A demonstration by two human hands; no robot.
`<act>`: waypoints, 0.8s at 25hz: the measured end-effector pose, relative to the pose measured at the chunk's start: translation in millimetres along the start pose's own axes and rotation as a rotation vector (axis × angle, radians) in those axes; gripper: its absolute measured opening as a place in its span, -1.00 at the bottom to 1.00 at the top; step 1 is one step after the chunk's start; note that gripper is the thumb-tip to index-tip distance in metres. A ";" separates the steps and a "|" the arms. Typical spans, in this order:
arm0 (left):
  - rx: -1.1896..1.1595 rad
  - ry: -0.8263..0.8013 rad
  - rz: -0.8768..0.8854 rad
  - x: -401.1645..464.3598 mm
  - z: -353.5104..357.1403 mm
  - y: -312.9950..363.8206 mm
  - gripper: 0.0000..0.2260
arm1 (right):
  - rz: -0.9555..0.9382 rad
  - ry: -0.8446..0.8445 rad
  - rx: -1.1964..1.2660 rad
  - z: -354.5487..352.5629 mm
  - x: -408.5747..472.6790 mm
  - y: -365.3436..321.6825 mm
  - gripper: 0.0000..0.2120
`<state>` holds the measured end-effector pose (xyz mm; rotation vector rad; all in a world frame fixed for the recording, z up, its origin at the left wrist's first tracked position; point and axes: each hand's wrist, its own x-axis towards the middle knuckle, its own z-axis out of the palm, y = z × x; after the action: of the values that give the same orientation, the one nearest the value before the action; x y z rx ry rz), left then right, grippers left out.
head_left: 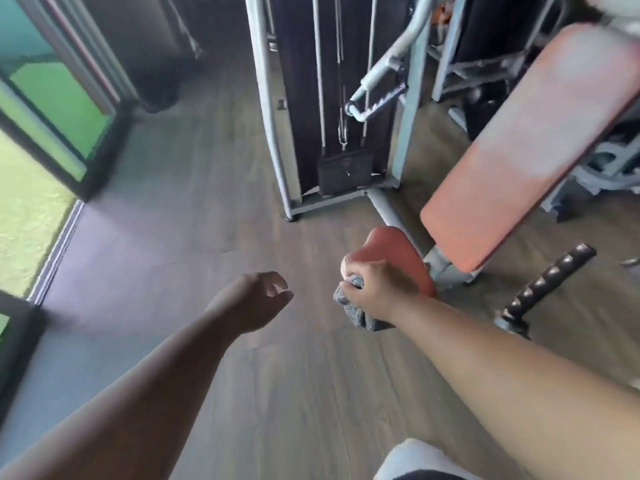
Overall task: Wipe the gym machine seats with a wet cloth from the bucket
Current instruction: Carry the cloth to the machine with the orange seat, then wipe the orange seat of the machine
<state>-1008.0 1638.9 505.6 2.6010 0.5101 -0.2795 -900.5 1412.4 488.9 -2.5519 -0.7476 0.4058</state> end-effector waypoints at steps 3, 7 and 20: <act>-0.011 -0.098 0.162 46.5 15.6 28.1 -0.95 | 0.139 0.056 0.017 10.8 -10.4 25.1 -0.72; -0.037 -0.229 0.292 94.6 43.5 72.6 -0.79 | 0.281 0.066 0.014 6.5 -3.2 68.9 -0.66; 0.190 -0.563 0.460 278.6 111.7 99.2 -0.77 | 0.792 0.183 0.159 30.3 47.5 123.7 -0.76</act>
<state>-726.5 1588.3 370.9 2.5581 -0.3185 -0.8909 -820.1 1356.3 394.7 -2.5851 0.3796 0.4359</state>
